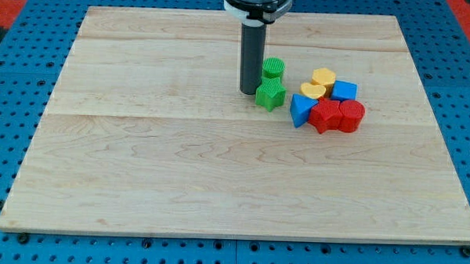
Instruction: Move the green blocks towards the group of blocks
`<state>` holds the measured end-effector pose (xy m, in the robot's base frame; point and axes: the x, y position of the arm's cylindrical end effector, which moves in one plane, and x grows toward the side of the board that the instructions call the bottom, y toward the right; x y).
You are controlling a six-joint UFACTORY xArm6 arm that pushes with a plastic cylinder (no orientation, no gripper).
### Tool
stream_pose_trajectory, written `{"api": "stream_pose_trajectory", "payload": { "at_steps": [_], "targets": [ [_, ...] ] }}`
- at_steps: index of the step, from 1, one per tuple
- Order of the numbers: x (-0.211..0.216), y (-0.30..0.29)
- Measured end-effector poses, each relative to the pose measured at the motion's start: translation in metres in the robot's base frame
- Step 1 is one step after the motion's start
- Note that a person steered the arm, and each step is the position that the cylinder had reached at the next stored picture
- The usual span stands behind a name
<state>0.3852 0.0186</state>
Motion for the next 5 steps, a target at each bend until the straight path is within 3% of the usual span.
{"api": "stream_pose_trajectory", "payload": {
  "at_steps": [2,4,5],
  "targets": [
    [0.007,0.01],
    [-0.063,-0.047],
    [-0.067,-0.004]
  ]
}}
